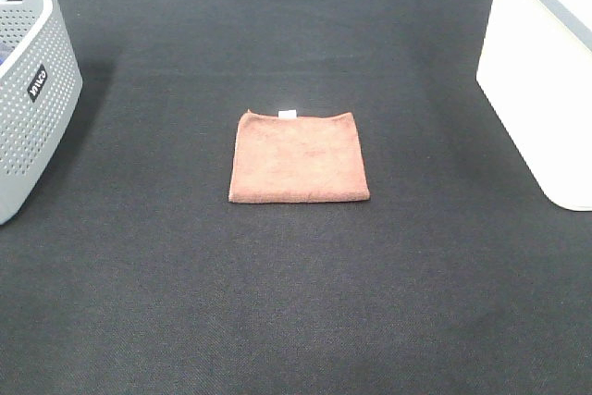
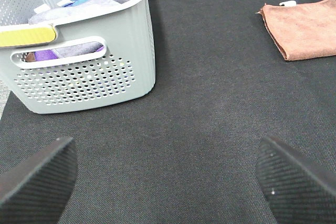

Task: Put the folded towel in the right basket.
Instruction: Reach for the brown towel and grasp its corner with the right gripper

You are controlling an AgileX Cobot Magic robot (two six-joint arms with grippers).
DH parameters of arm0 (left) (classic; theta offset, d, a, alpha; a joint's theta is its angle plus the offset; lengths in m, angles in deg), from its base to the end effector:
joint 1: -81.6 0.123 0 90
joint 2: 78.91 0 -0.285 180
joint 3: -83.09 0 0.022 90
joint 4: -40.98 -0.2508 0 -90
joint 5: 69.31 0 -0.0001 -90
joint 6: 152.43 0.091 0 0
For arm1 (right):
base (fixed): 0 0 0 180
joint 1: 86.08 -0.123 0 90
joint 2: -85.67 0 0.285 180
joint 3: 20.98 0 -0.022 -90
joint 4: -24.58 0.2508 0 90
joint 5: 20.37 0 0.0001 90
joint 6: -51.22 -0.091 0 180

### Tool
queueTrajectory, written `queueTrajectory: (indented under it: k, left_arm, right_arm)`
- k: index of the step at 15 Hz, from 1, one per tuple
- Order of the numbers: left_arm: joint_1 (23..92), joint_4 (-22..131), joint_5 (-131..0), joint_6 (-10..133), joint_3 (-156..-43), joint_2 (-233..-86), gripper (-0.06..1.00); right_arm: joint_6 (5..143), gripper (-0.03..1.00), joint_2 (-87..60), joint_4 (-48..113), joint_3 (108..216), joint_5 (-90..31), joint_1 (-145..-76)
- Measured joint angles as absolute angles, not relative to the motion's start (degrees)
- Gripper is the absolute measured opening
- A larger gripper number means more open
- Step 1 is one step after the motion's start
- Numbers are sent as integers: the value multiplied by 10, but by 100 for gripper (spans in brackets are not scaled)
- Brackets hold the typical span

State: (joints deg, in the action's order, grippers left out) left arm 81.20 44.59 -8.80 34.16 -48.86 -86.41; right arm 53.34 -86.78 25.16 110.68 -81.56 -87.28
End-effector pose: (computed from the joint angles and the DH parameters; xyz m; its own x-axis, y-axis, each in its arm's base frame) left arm -0.0066 -0.0049 0.2803 -0.4323 0.0868 -0.8976 0.0928 0.9944 0.0514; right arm -0.0063 0.0007 0.2778 -0.4540 -0.0416 -0.8901 -0.0434 0.9988 -0.0246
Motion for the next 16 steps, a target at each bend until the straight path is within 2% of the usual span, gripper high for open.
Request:
queueTrajectory:
  k: [16]
  left_arm:
    - [812,446,-88,342,-489,-864,87]
  right_arm:
    - [533,77,-868,252,1107,-816,-873]
